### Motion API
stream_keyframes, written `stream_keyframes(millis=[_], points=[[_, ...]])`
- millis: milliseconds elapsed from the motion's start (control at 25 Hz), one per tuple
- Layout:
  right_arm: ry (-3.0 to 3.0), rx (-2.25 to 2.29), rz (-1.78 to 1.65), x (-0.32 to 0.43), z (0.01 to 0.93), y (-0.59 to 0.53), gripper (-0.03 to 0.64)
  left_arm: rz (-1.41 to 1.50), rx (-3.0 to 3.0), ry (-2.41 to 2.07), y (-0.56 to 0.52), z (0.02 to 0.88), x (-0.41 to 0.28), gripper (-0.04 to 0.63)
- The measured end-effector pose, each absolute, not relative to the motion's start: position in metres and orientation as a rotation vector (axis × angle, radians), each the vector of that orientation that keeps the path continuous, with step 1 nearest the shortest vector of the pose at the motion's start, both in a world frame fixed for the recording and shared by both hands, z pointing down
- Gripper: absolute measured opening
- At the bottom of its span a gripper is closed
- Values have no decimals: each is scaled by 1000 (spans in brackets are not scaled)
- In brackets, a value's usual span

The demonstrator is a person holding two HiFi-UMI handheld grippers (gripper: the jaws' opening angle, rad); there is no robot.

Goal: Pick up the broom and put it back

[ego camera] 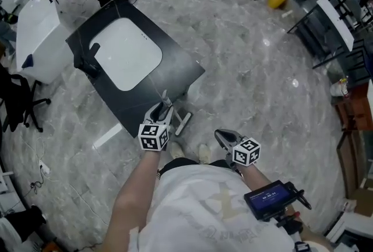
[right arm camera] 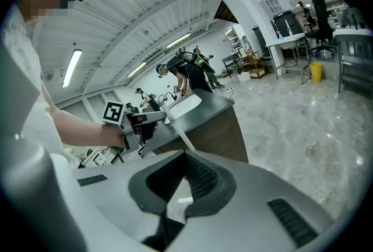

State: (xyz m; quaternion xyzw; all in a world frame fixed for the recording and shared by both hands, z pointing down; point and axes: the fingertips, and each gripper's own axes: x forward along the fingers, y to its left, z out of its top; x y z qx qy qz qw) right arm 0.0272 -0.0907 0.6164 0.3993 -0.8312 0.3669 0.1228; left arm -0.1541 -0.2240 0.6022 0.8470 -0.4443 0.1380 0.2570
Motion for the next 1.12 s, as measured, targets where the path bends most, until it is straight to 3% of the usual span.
stream_keyframes(millis=[520, 720, 1120], points=[[-2343, 1377, 1099, 41, 606, -69, 15, 453, 2339, -1142, -249, 616, -150, 173], [-2330, 1426, 1080, 47, 619, -72, 15, 454, 2373, -1149, -257, 625, -148, 115], [-2304, 1452, 1114, 37, 606, -49, 15, 501, 2412, -1100, -231, 611, -145, 107]])
